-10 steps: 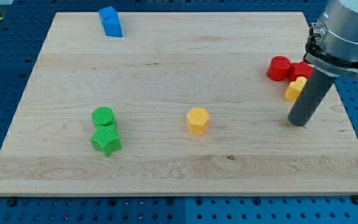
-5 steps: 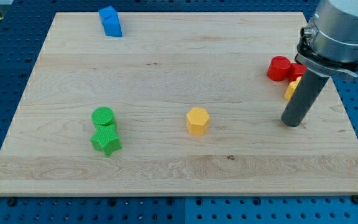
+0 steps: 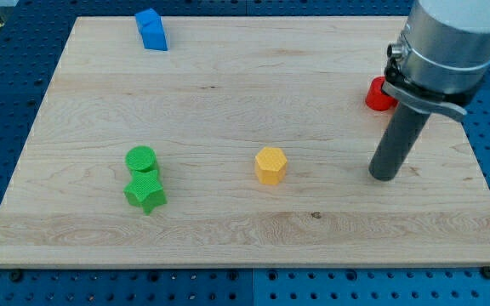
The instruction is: Move your arm towards the bottom center of the board
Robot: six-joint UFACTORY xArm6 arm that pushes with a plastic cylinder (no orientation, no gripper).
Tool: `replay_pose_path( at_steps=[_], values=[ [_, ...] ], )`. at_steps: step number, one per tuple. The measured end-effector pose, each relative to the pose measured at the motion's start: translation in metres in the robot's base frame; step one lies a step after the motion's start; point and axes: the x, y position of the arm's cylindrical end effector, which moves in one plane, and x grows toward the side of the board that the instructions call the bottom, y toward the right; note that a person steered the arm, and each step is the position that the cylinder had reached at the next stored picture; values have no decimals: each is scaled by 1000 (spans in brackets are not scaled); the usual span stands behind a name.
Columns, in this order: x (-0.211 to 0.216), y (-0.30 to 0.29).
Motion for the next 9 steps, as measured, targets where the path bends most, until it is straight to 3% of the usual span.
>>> replay_pose_path(
  at_steps=[3, 9],
  values=[
    [44, -44],
    [48, -103]
  ],
)
